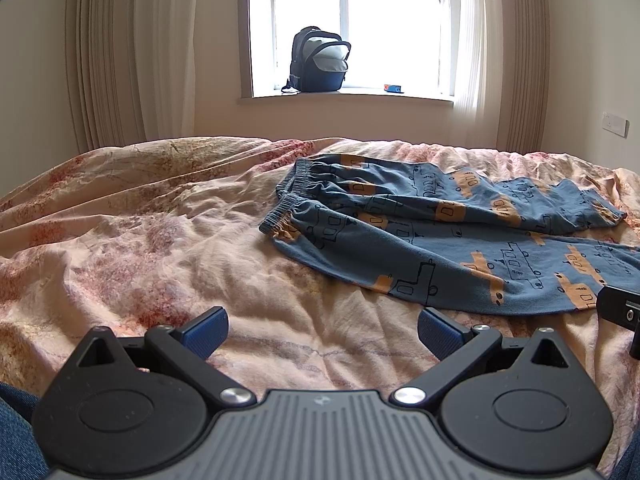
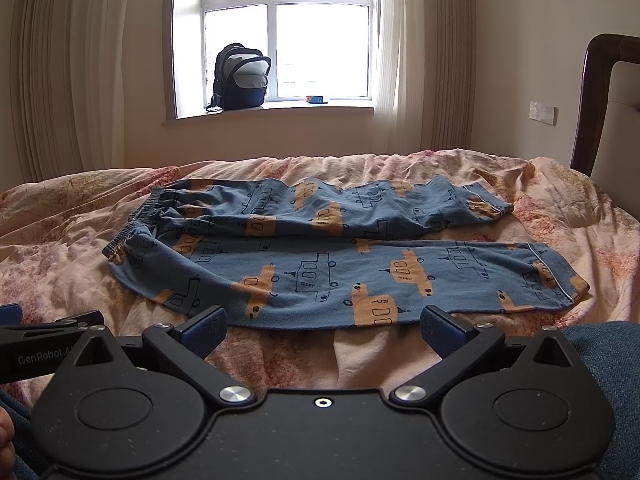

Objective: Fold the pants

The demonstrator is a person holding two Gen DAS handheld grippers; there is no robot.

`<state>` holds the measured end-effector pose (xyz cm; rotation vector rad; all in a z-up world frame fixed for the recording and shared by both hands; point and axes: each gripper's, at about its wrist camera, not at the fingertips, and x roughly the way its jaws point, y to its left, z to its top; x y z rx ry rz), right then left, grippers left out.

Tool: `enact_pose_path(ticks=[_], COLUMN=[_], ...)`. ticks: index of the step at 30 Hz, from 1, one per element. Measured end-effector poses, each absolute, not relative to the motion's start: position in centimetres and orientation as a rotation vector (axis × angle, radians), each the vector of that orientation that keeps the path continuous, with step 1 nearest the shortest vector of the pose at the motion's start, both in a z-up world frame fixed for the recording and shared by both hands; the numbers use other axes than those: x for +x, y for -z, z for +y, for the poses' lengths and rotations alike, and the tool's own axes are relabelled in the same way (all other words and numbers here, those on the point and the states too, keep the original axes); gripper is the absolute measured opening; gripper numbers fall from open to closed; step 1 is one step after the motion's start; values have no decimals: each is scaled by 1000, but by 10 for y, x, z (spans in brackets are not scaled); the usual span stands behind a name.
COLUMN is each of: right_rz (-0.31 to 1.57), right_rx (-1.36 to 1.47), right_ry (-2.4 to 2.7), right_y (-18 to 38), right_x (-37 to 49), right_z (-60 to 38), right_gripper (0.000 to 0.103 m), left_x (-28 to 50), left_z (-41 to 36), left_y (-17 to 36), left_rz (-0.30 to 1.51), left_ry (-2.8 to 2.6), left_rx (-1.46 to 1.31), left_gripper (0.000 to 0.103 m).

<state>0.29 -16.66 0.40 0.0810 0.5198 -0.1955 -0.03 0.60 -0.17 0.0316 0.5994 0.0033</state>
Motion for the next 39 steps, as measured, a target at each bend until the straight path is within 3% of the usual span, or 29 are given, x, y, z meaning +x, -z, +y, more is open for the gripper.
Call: enact_pose_path(ticks=[14, 29, 35, 39], right_rz=[540, 650, 515, 401], right_rx=[91, 147, 172, 74], right_ry=[188, 108, -113, -313], right_y=[-2, -9, -34, -47], right_x=[6, 34, 61, 104], right_z=[-164, -181, -217, -252], right_gripper=[103, 103, 103, 103], left_x=[2, 43, 98, 168], left_z=[12, 17, 22, 27], left_y=[5, 1, -22, -52], left_rz=[618, 831, 929, 897], left_ry=[-3, 6, 89, 191], left_rx=[30, -59, -76, -44], left_gripper=[103, 103, 103, 103])
